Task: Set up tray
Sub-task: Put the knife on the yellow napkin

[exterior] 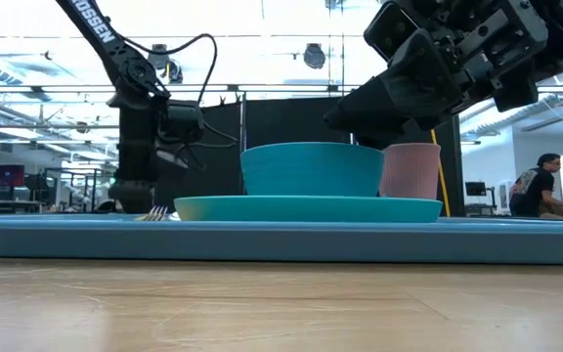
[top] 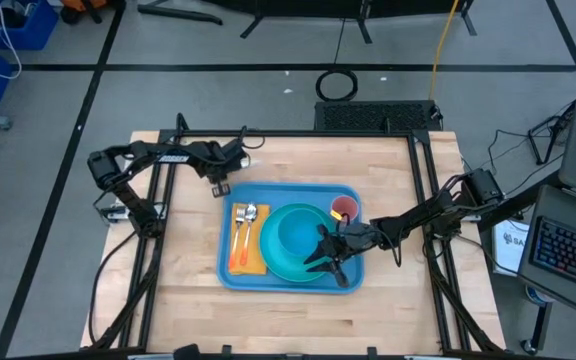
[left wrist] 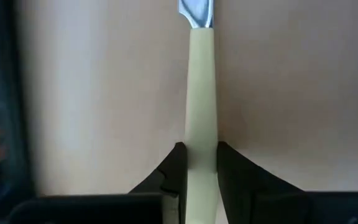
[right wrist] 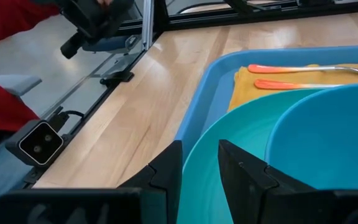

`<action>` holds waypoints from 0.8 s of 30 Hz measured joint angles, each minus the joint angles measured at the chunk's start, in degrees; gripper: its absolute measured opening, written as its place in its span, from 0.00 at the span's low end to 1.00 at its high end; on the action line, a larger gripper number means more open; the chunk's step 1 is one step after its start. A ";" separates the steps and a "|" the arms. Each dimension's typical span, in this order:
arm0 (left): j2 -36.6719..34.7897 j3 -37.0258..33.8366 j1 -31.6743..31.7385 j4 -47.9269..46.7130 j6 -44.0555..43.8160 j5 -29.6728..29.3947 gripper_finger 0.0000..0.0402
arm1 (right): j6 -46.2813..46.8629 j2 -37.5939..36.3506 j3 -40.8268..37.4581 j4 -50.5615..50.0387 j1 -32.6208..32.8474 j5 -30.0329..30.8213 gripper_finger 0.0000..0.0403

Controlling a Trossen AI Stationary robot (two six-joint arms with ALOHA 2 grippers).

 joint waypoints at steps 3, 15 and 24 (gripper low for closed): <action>-1.79 0.12 0.10 0.08 -1.54 -4.62 0.16 | 0.14 0.00 0.00 0.00 0.00 0.00 0.23; -12.74 0.15 1.23 -0.81 -9.65 4.38 0.00 | -0.01 0.00 0.00 0.00 0.00 0.02 0.23; -16.74 0.22 2.32 -1.83 -6.75 7.43 0.03 | 0.10 0.00 0.00 0.48 0.00 0.00 0.23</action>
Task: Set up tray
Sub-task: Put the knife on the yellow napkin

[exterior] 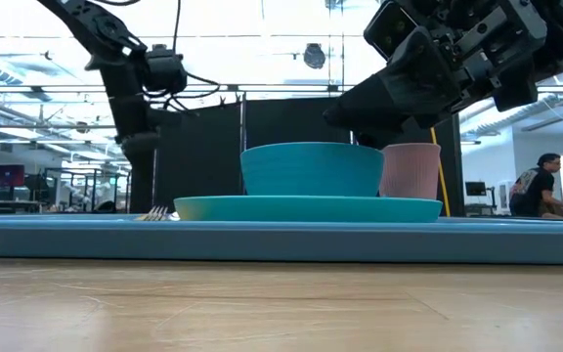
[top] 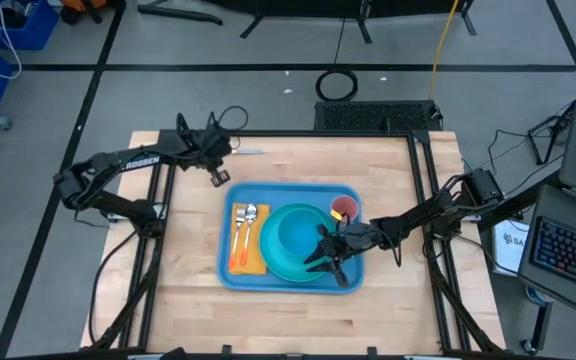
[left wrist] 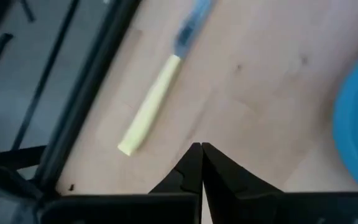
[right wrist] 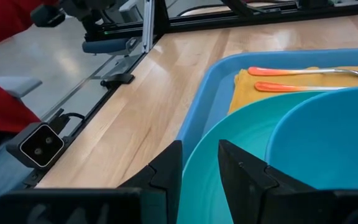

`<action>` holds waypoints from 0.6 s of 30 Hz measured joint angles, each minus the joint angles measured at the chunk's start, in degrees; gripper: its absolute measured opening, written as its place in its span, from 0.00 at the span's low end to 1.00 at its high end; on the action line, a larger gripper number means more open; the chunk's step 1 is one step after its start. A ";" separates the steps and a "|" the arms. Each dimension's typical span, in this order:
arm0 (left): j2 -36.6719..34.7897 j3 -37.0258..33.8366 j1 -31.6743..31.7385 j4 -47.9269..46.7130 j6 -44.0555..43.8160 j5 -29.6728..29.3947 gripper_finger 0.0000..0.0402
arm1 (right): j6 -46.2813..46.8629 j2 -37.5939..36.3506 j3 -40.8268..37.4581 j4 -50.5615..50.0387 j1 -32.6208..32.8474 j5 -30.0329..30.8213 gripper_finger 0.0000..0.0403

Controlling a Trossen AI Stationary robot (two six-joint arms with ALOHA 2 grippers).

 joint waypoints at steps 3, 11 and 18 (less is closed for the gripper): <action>0.85 0.02 0.52 0.17 2.83 1.66 0.05 | -0.15 0.00 0.00 0.38 0.00 0.00 0.23; 3.59 0.02 1.27 3.81 12.20 2.64 0.27 | -0.37 0.00 0.00 1.21 -0.02 -0.02 0.23; 8.16 0.07 3.12 4.97 16.63 5.72 0.53 | -0.59 0.00 0.00 1.18 -0.02 -0.02 0.23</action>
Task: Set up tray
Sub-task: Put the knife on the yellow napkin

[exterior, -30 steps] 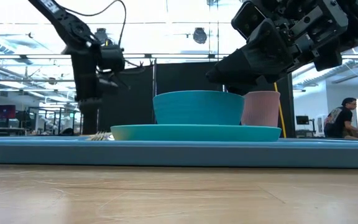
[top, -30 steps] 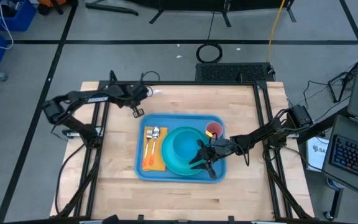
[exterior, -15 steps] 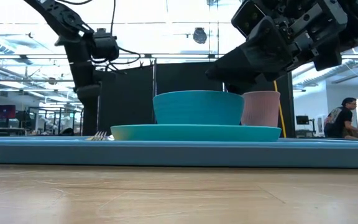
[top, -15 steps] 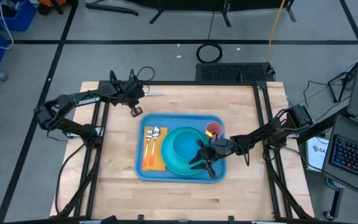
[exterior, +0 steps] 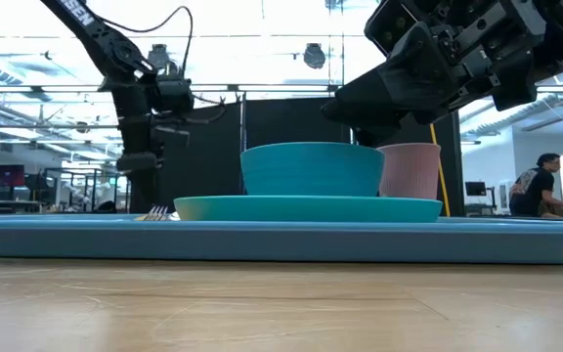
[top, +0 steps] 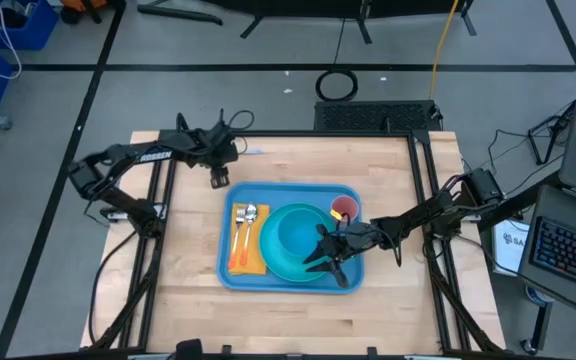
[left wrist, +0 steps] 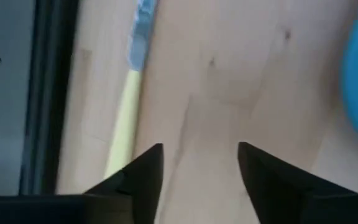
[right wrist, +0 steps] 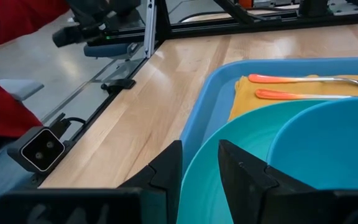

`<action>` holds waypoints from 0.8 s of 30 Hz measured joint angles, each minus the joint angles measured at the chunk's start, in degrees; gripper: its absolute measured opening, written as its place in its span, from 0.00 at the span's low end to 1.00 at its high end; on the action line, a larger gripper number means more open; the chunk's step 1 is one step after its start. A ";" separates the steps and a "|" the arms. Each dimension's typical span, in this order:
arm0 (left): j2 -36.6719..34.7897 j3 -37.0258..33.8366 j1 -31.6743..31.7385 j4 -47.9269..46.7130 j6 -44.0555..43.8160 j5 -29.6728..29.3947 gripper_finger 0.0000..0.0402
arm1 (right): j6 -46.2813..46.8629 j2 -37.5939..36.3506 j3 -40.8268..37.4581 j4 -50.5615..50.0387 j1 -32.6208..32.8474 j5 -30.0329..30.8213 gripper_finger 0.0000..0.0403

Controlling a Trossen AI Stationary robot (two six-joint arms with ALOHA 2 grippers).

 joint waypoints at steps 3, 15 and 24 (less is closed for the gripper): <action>2.30 0.00 1.10 1.45 1.16 -0.16 0.59 | -0.28 0.00 0.00 -0.36 0.00 -0.02 0.23; 7.36 0.29 4.60 4.31 8.78 -5.02 0.58 | -1.05 0.00 0.00 -0.42 0.00 -0.04 0.23; 6.99 2.14 6.54 4.54 10.28 -2.97 0.53 | -1.28 0.02 0.00 -0.46 0.00 -0.26 0.23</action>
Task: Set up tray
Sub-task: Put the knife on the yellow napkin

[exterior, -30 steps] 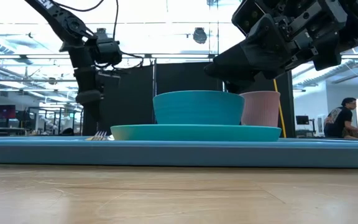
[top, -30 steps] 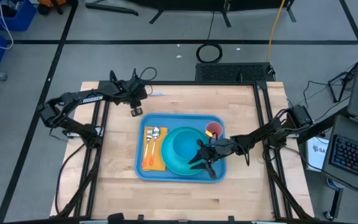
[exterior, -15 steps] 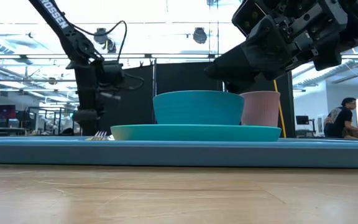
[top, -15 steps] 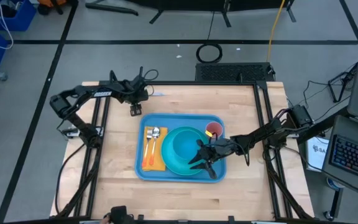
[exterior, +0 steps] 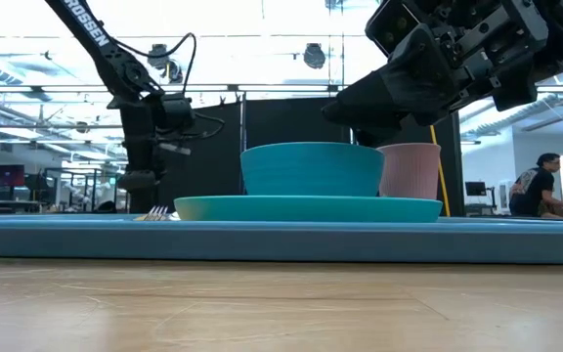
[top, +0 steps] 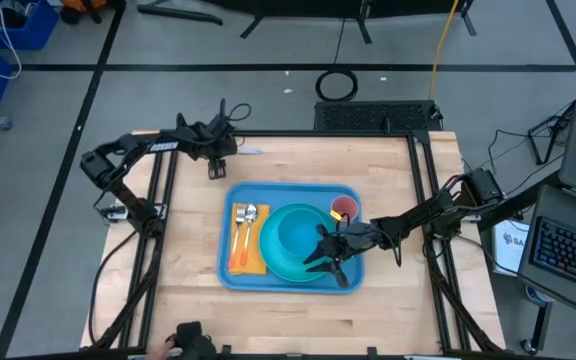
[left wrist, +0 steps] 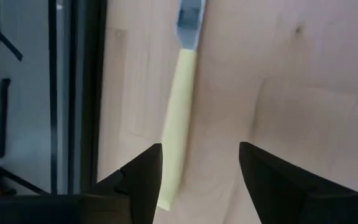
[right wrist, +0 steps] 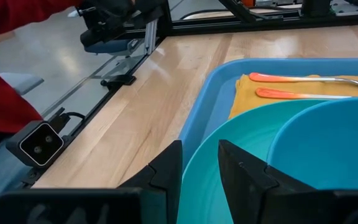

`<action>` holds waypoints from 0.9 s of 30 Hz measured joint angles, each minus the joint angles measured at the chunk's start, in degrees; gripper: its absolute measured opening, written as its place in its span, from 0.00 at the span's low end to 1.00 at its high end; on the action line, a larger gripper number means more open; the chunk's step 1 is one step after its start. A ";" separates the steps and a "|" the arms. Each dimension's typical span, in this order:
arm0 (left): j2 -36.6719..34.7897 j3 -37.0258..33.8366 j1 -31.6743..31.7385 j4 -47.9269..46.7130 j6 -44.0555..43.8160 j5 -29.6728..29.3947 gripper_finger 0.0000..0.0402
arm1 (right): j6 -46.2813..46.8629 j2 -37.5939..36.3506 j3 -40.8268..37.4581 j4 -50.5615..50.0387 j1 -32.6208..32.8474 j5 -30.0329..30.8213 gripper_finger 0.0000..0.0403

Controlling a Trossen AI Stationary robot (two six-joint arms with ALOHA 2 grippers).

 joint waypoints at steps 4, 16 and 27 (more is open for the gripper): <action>0.00 0.00 1.75 -0.14 0.24 0.17 0.51 | -0.01 0.00 0.00 0.00 0.00 0.00 0.23; 0.00 0.02 5.88 1.66 1.49 6.08 0.41 | -0.25 0.56 0.00 0.03 0.00 0.00 0.23; 0.89 0.06 7.16 6.86 -3.27 4.93 0.30 | -1.09 2.32 0.02 0.50 -0.09 0.09 0.23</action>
